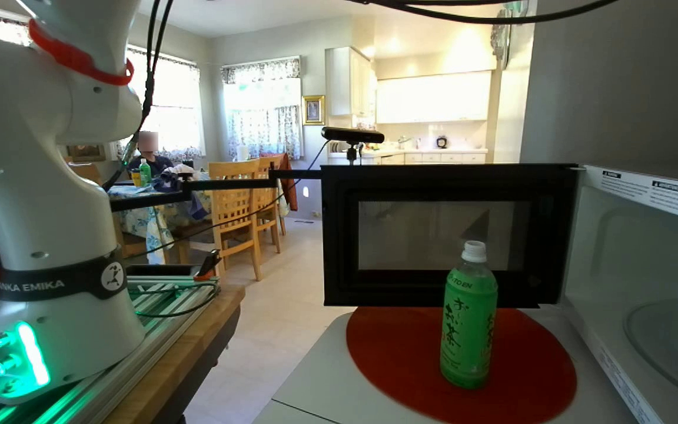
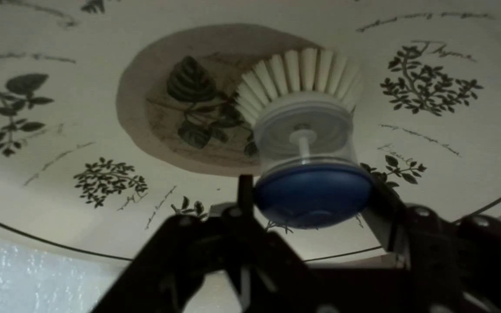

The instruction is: Pick up the salt shaker then put it back inside the bowl

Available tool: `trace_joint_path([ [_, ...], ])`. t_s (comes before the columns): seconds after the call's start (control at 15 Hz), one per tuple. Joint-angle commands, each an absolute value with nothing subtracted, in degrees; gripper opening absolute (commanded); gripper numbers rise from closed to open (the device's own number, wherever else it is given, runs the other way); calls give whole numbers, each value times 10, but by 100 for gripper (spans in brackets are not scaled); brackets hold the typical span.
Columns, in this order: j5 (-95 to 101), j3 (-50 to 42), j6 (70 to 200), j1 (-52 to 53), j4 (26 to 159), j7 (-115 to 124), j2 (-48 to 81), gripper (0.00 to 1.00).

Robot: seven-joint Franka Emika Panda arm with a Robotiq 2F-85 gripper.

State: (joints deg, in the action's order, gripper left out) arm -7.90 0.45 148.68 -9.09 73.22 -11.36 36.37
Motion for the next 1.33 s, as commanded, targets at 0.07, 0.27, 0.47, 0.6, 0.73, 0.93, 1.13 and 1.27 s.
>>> trace_joint_path([
  [0.07, -64, 2, 1470, -89, 709, -104, 364, 38],
  [0.27, -54, -2, 1462, -82, 709, -96, 343, 38],
  [0.47, -44, -6, 1464, -68, 728, -86, 309, 38],
  [0.6, -27, -14, 1471, -54, 736, -72, 290, 38],
  [0.73, -25, -6, 1444, -49, 746, -72, 266, 38],
  [0.93, -32, 3, 1435, -37, 772, -93, 228, 38],
  [1.13, -53, 25, 1450, -36, 785, -119, 197, 38],
  [1.27, -72, 46, 1478, -42, 792, -145, 180, 38],
])
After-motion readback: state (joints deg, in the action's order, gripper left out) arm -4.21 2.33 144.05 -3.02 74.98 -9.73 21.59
